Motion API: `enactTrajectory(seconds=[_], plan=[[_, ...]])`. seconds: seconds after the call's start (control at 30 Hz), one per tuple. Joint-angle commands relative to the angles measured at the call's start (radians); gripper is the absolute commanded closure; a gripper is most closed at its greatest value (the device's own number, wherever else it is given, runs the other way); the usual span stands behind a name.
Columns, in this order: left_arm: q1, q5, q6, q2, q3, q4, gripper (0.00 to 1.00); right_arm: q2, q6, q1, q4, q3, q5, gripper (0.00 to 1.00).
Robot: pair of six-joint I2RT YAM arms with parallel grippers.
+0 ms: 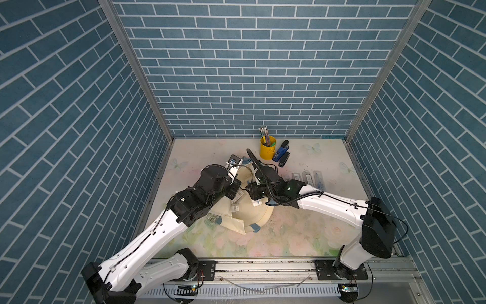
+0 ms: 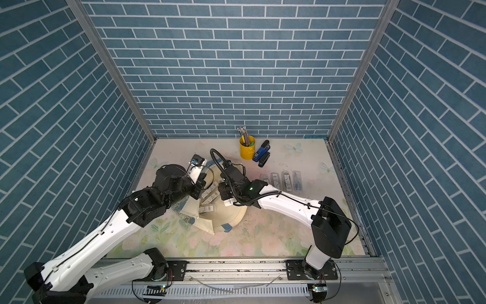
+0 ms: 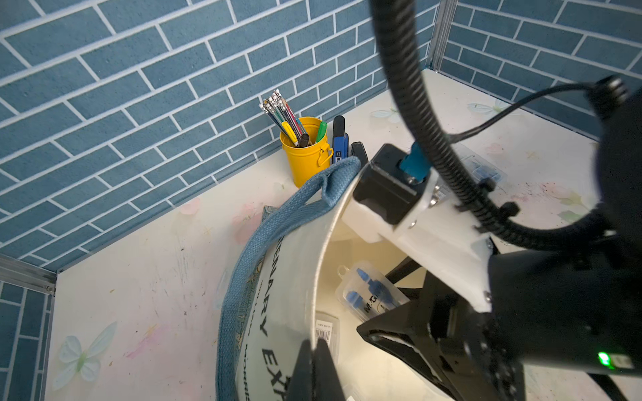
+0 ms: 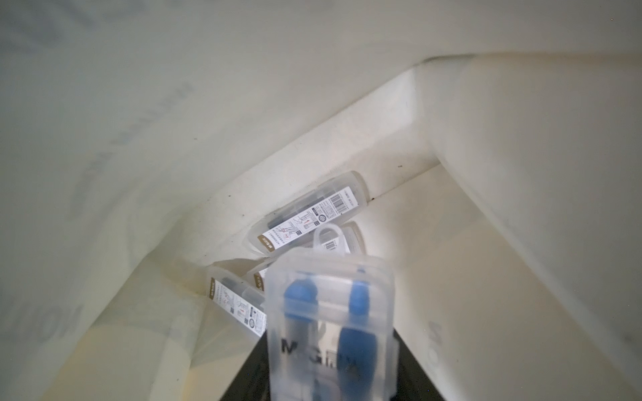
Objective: Take out the compass set from the canvas bag
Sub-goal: Pick up the compass set from the canvas bag, then place the compass set at the center of the board.
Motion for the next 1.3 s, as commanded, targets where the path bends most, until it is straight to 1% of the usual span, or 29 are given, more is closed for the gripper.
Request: enactTrajectory(seconds=[0.0, 0.17, 0.37, 0.47, 0.6, 0.67, 0.73, 0.83, 0.93, 1.0, 1.13, 1.27], plan=[[-0.006, 0.012, 0.004, -0.002, -0.011, 0.045, 1.0, -0.074, -0.045, 0.001, -0.024, -0.025, -0.025, 0.76], [-0.006, 0.014, 0.019, 0.007, -0.019, 0.048, 1.0, -0.207, -0.058, 0.009, -0.136, -0.016, -0.026, 0.77], [-0.005, 0.012, 0.032, 0.014, -0.024, 0.048, 1.0, -0.364, -0.063, 0.011, -0.299, -0.028, 0.044, 0.8], [-0.003, 0.013, 0.053, 0.014, -0.024, 0.042, 1.0, -0.427, -0.057, -0.001, -0.349, -0.086, 0.092, 0.81], [-0.003, 0.019, 0.094, 0.016, -0.013, 0.021, 1.0, -0.508, -0.036, -0.067, -0.401, -0.196, 0.112, 0.82], [-0.003, 0.019, 0.108, 0.02, -0.013, 0.024, 1.0, -0.544, -0.04, -0.115, -0.387, -0.282, 0.084, 0.82], [-0.004, 0.039, 0.115, 0.025, -0.021, 0.034, 1.0, -0.564, -0.038, -0.181, -0.35, -0.381, 0.029, 0.82], [-0.003, 0.066, 0.126, 0.027, -0.032, 0.038, 1.0, -0.566, -0.003, -0.265, -0.289, -0.503, -0.049, 0.83], [-0.003, 0.074, 0.139, 0.021, -0.039, 0.034, 1.0, -0.555, 0.039, -0.311, -0.196, -0.605, -0.099, 0.83], [-0.003, 0.079, 0.148, 0.019, -0.039, 0.033, 1.0, -0.521, 0.058, -0.326, -0.136, -0.652, -0.124, 0.83], [-0.003, 0.087, 0.158, 0.019, -0.036, 0.032, 1.0, -0.423, 0.079, -0.345, -0.035, -0.698, -0.159, 0.83], [-0.004, 0.09, 0.155, 0.015, -0.047, 0.039, 1.0, -0.332, 0.081, -0.362, 0.043, -0.698, -0.173, 0.81]])
